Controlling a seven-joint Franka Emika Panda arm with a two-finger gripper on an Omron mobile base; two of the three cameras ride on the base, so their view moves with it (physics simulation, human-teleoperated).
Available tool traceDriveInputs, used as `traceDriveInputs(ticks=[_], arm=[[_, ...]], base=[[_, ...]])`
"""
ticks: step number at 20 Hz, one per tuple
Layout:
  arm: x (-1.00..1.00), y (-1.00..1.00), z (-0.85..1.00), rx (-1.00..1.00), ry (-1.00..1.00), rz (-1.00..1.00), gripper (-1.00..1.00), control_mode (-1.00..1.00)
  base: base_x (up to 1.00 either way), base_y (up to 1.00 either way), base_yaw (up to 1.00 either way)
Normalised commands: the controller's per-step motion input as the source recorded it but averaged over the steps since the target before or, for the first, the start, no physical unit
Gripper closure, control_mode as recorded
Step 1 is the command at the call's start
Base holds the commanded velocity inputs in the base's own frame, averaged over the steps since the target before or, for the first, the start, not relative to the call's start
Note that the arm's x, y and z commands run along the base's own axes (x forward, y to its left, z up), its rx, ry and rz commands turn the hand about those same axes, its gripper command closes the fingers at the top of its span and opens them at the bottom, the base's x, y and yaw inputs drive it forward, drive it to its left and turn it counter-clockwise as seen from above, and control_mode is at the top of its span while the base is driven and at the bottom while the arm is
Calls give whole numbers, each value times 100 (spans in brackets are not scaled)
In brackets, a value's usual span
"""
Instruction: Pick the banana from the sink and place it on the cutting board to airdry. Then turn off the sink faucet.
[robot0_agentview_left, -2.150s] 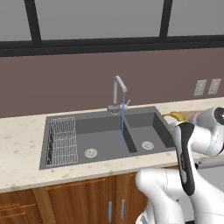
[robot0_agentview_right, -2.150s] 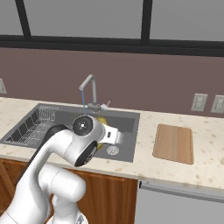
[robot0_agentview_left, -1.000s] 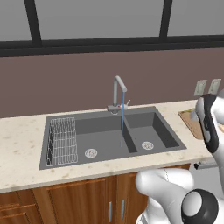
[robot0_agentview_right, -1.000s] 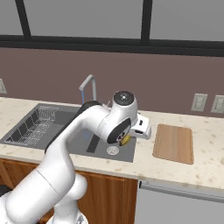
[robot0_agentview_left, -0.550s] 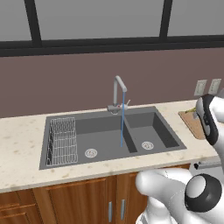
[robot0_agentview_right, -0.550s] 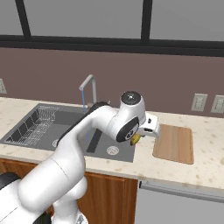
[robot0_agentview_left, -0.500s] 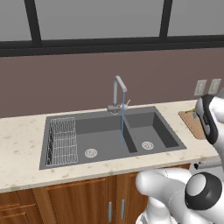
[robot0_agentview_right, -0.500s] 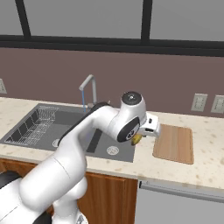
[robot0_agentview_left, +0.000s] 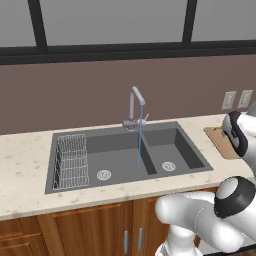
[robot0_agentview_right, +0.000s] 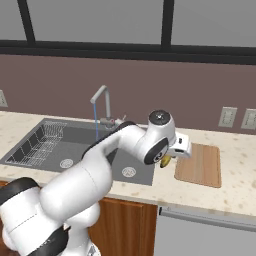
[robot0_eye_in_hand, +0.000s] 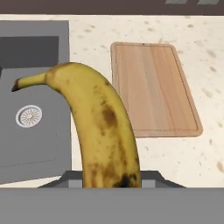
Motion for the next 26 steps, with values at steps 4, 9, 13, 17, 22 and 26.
traceDriveInputs(ticks=[4, 9, 13, 17, 22, 26], arm=[[29, -32, -10, 0, 0, 0, 100, -100], [29, -27, -7, 0, 0, 0, 100, -100], [39, -20, -21, 0, 2, 0, 100, -100], [38, -19, -32, 0, 4, 0, 100, -100], [25, -24, -27, 1, 2, 0, 100, -100], [11, -20, -12, 4, 0, 1, 100, -100]], base=[[0, 0, 0], [0, 0, 0], [0, 0, 0], [0, 0, 0], [0, 0, 0], [0, 0, 0]])
